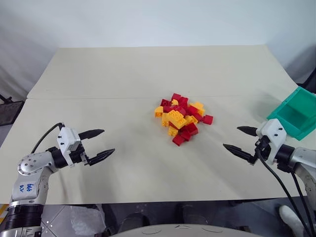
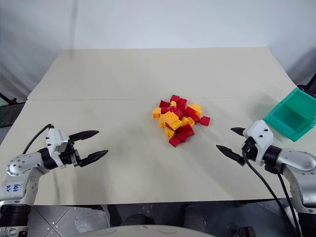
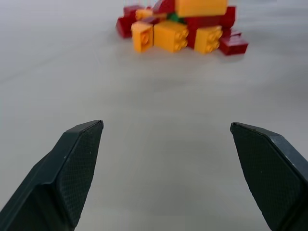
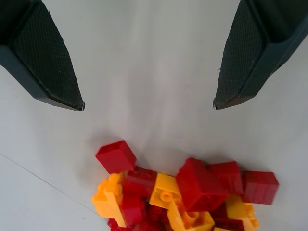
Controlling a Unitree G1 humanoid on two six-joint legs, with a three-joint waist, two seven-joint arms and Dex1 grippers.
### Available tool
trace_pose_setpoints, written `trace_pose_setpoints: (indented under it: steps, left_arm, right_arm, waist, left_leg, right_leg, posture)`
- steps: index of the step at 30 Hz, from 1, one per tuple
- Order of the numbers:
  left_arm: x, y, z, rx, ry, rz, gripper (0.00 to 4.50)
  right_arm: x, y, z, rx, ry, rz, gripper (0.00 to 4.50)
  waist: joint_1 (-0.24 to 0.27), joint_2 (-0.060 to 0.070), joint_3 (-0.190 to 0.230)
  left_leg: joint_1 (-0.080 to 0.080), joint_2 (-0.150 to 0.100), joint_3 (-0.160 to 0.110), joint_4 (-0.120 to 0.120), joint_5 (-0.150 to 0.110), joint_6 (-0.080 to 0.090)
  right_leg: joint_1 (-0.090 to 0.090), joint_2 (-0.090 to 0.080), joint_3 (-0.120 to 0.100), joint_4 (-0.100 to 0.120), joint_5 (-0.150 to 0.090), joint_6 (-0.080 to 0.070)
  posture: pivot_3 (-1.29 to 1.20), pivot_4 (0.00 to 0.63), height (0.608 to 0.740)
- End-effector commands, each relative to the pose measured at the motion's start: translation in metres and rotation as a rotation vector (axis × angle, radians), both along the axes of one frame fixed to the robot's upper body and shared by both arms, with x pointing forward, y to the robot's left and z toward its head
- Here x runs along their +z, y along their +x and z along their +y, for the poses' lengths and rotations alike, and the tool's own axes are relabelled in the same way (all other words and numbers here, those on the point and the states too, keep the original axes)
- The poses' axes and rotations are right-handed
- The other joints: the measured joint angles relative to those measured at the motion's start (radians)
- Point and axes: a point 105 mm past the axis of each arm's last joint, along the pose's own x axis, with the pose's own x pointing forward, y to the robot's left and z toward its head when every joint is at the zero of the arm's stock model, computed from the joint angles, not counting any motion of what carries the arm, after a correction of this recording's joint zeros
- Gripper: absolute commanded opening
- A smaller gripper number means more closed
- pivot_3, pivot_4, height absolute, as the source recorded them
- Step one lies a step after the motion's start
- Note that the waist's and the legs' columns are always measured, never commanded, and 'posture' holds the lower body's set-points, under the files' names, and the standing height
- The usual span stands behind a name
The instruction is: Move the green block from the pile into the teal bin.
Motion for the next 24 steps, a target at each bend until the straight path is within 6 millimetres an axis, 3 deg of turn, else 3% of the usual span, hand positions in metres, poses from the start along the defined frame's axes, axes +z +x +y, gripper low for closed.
trace_pose_setpoints:
  steps: [1, 2, 8, 11, 13, 15, 17, 21, 24]
  left_arm:
    - [0.007, 0.000, -0.001, -0.037, -0.035, -0.027, 4.50]
    - [0.008, 0.000, -0.003, -0.052, -0.038, -0.040, 4.50]
    - [0.014, 0.000, -0.010, -0.124, -0.077, -0.073, 4.50]
    - [0.016, 0.000, -0.012, -0.140, -0.090, -0.086, 4.50]
    - [0.020, -0.002, -0.015, -0.177, -0.102, -0.120, 4.50]
    - [0.023, -0.003, -0.018, -0.204, -0.101, -0.143, 4.50]
    - [0.022, -0.004, -0.021, -0.233, -0.094, -0.145, 4.50]
    - [0.022, -0.007, -0.031, -0.325, -0.088, -0.141, 4.50]
    - [0.022, -0.006, -0.039, -0.373, -0.090, -0.140, 4.50]
  right_arm:
    - [0.014, -0.007, 0.013, 0.009, 0.087, 0.086, 4.10]
    - [0.018, -0.008, 0.023, 0.019, 0.102, 0.100, 3.92]
    - [0.035, -0.006, 0.082, 0.121, 0.138, 0.045, 1.89]
    - [0.035, -0.001, 0.095, 0.111, 0.142, 0.035, 0.81]
    - [0.029, 0.000, 0.121, 0.163, 0.156, 0.053, 0.12]
    - [0.025, -0.001, 0.144, 0.218, 0.169, 0.073, 0.05]
    - [0.022, 0.002, 0.155, 0.229, 0.171, 0.081, 0.05]
    - [0.015, 0.021, 0.190, 0.255, 0.175, 0.057, 0.05]
    - [0.014, 0.042, 0.205, 0.227, 0.202, 0.018, 0.05]
  waist:
    - [0.000, 0.000, 0.000]
    - [0.000, 0.000, 0.000]
    - [-0.004, 0.000, 0.000]
    - [-0.002, -0.001, 0.000]
    - [0.000, -0.001, 0.000]
    - [-0.004, -0.001, -0.001]
    - [-0.004, -0.001, -0.001]
    - [-0.008, -0.001, -0.001]
    - [-0.006, -0.002, -0.001]
  left_leg:
    - [0.000, 0.000, 0.000, 0.000, 0.000, 0.000]
    - [0.000, 0.000, 0.000, 0.000, 0.000, 0.000]
    - [0.000, 0.001, 0.000, 0.001, 0.000, -0.001]
    - [-0.001, 0.001, 0.000, 0.001, 0.000, -0.001]
    - [-0.002, 0.000, 0.000, 0.001, 0.000, -0.001]
    - [-0.002, 0.000, 0.001, 0.001, 0.000, 0.000]
    - [-0.002, 0.000, 0.001, 0.001, 0.000, 0.000]
    - [-0.002, -0.001, 0.003, 0.001, 0.000, 0.000]
    - [-0.002, -0.001, 0.005, 0.001, 0.001, 0.000]
  right_leg:
    - [0.000, 0.000, 0.000, 0.000, 0.000, 0.000]
    - [0.000, 0.000, 0.000, 0.000, 0.000, 0.000]
    - [-0.001, 0.000, 0.001, 0.001, 0.000, 0.000]
    - [-0.003, 0.000, 0.001, 0.002, 0.000, 0.000]
    - [-0.003, 0.000, 0.001, 0.002, 0.000, 0.000]
    - [-0.003, 0.000, 0.001, 0.002, 0.000, 0.000]
    - [-0.004, 0.001, 0.001, 0.002, 0.000, 0.000]
    - [-0.004, 0.001, 0.002, 0.002, 0.000, 0.000]
    - [-0.005, 0.002, 0.002, 0.003, 0.000, 0.000]
  posture:
    - [0.00, 0.150, 0.740]
    - [0.00, 0.150, 0.740]
    - [0.00, 0.150, 0.740]
    - [0.00, 0.150, 0.740]
    - [0.00, 0.150, 0.740]
    - [0.00, 0.150, 0.740]
    - [0.00, 0.150, 0.740]
    - [0.00, 0.150, 0.740]
    - [0.00, 0.150, 0.740]
